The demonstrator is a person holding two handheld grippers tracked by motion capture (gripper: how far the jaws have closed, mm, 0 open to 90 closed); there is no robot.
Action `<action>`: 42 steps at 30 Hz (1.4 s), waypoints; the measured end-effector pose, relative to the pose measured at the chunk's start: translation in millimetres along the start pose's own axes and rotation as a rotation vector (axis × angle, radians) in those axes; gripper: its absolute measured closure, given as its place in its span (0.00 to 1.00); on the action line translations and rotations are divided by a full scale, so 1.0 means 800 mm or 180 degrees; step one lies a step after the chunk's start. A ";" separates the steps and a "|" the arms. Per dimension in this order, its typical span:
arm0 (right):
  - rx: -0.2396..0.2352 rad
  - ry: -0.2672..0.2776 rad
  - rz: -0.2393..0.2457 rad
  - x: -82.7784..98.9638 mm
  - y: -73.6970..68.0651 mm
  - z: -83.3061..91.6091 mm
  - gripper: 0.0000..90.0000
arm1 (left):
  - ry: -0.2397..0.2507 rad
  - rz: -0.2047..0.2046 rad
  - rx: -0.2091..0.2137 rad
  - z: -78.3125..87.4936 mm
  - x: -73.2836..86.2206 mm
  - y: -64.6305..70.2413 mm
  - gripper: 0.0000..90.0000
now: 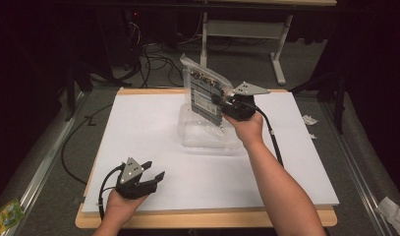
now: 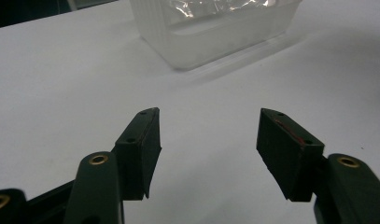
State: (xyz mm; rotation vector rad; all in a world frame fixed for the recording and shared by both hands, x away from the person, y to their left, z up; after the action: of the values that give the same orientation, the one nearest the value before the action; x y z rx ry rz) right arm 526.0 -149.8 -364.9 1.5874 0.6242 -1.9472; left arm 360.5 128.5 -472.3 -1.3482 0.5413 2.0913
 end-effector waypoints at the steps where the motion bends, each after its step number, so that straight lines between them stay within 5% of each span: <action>1: -0.0010 0.0010 0.0001 0.001 -0.001 -0.001 0.84 | -0.0003 -0.0005 0.0002 0.000 0.000 0.000 0.45; 13: -0.0035 -0.0071 0.0060 0.014 -0.012 -0.012 0.84 | 0.0006 0.0024 -0.0003 0.001 0.000 -0.002 0.45; 42: -0.0014 -0.0108 -0.0195 0.059 -0.003 -0.004 0.84 | -0.0002 0.0044 0.0039 -0.002 0.000 0.001 0.45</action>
State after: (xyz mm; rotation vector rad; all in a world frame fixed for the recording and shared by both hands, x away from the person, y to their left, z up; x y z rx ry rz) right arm 519.3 -151.8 -412.0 1.5463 0.6701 -2.0117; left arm 361.0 126.7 -472.5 -1.3404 0.5639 2.0960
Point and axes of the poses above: each handheld gripper's, and its own axes: z roughly backward along the jaws, x roughly out of its underside, y roughly to its right, the point moved 6 cm from there along -z, roughly forward along the jaws, and after that the axes turned 6 degrees about y, right-handed, at the moved point
